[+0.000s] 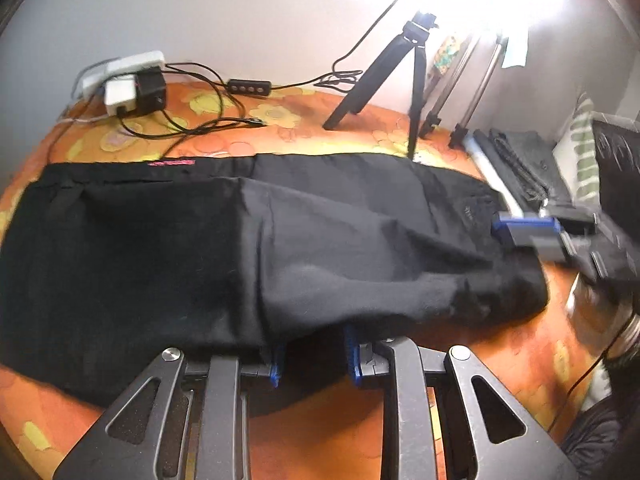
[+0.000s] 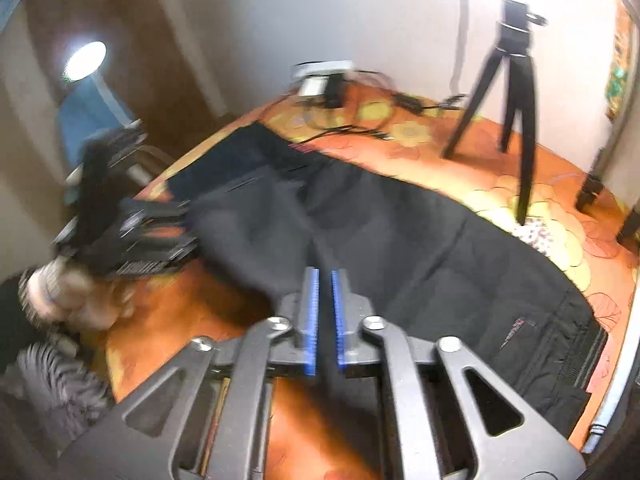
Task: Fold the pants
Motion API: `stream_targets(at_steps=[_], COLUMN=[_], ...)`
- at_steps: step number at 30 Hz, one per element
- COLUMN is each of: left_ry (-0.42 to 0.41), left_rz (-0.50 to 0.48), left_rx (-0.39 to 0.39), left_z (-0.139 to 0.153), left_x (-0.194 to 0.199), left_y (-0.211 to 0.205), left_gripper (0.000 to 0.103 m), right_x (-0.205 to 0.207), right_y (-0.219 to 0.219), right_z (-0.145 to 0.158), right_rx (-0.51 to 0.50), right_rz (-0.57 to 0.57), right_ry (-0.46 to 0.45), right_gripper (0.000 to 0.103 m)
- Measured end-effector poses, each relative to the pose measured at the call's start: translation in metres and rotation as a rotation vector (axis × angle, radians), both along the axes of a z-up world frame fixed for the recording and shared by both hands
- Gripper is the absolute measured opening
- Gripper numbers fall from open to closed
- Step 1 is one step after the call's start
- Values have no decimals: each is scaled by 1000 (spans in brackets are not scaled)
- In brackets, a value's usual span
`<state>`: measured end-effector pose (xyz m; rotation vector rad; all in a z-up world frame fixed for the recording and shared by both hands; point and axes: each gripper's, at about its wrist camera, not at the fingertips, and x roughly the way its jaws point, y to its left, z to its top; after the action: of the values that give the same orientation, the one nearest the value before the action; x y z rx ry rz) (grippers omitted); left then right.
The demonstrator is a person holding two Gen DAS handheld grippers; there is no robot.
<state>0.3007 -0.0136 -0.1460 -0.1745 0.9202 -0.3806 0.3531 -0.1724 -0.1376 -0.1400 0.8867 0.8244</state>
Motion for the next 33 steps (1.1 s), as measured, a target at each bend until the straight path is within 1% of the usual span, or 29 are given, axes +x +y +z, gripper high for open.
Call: stream_targets(at_steps=[1, 2, 3, 5, 8, 9, 11, 12, 13, 15, 17, 19, 23, 24, 26, 27, 28, 30, 32, 33], left_ry=[1, 1, 2, -1, -14, -17, -21, -24, -24, -30, -43, -61, -99, -105, -103, -91, -82, -73, -78, -77], left_rz=[-11, -27, -48, -89, -149, -170, -220, -234, -244, -256, -285, -300, -305, -310, -314, -311, -301, -298, -316, -330], left_rx=[-11, -18, -27, -36, -9, 8, 35, 44, 41, 42, 79, 118, 155, 159, 134, 101, 58, 1, -4, -3], left_z=[0, 0, 0, -1, -3, -4, -7, -8, -9, -10, -11, -12, -19, -19, -17, -15, -13, -10, -7, -6], left_x=[0, 0, 0, -2, -6, -8, -13, -14, -16, -16, -17, -15, -11, -12, -13, -13, -13, -16, -26, -32], left_y=[-2, -6, -10, -19, -33, -37, -44, -47, -49, -56, -68, -77, -86, -86, -82, -77, -71, -63, -60, -60], left_gripper=[22, 22, 22, 22, 22, 22, 23, 28, 39, 46, 47, 52, 51, 51, 34, 18, 10, 7, 6, 6], right_x=[-7, -15, -24, -31, -32, -32, -30, -26, -22, -10, -5, -2, 2, 3, 4, 4, 6, 7, 11, 14], right_y=[0, 2, 5, 11, 5, 3, 0, -3, -8, -15, -18, -18, -27, -30, -39, -44, -49, -63, -79, -88], right_z=[1, 1, 0, -10, -25, -28, -36, -40, -43, -48, -50, -49, -43, -40, -33, -30, -27, -21, -19, -18], right_rx=[0, -9, -41, -152, -195, -214, -270, -287, -294, -265, -250, -220, -158, -140, -110, -97, -92, -101, -105, -118], right_rz=[29, 58, 83, 76, 66, 61, 39, 18, -4, -46, -53, -52, -77, -84, -107, -124, -145, -218, -292, -353], right_ry=[-3, -18, -48, -89, -75, -81, -91, -78, -63, -26, -15, 2, 44, 48, 61, 59, 54, 31, 26, 20], right_gripper=[57, 65, 65, 65, 65, 63, 42, 21, 14, 14, 14, 12, 12, 12, 15, 22, 30, 33, 34, 34])
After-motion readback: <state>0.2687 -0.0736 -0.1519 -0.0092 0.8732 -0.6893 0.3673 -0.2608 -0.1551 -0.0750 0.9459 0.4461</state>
